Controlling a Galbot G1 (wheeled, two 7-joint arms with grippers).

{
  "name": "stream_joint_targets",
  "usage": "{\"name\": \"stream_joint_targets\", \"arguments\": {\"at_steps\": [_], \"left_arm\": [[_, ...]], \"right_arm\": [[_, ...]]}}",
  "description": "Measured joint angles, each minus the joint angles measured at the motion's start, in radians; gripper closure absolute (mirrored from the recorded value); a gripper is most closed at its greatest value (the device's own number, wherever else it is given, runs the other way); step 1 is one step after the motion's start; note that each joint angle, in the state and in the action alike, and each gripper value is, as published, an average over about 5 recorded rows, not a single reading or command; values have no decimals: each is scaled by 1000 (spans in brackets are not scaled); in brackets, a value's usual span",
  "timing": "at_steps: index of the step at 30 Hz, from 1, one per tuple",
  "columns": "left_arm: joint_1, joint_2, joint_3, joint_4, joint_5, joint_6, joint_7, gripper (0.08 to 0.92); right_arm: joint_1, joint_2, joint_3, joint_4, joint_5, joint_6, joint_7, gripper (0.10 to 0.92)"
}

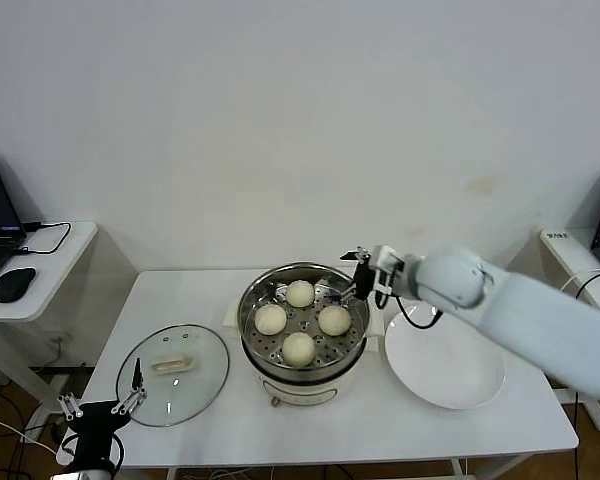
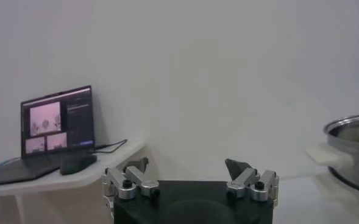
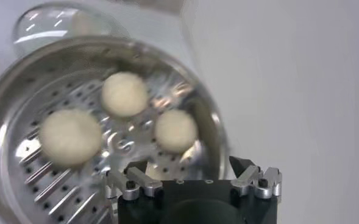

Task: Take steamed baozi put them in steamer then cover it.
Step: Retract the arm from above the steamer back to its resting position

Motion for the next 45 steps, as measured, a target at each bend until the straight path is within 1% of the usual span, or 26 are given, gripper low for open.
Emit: {"name": "stream_joint_targets", "arguments": {"at_steps": [6, 12, 16, 22, 27, 34, 39, 45], "left_arm": [[-9, 7, 26, 5, -6, 40, -4, 177], [-22, 11, 47, 30, 55, 67, -4, 177], [-33, 23, 44, 59, 179, 78, 3, 177], [-33, 55, 27, 114, 471, 75, 20, 177], [-27, 89, 16, 162, 768, 57, 26, 177], [-46, 120, 31, 220, 1114, 37, 22, 177], [-100, 143, 56, 258, 1230, 38, 38, 177], [-181, 166, 94, 329, 1287, 38, 66, 177]], "right_arm": [[-384, 54, 347, 20, -83, 210, 92, 203], [-746, 198, 696, 54, -165, 388, 98, 203], [-952, 312, 901, 89, -198, 452, 83, 203], [-1198, 476, 1147, 126, -254, 514, 78, 203], [-1328, 583, 1285, 125, -300, 558, 84, 203], [-1430, 680, 1380, 111, -350, 590, 96, 203], [-1473, 728, 1414, 103, -381, 607, 99, 203], [-1518, 769, 1448, 95, -413, 628, 100, 203]]}}
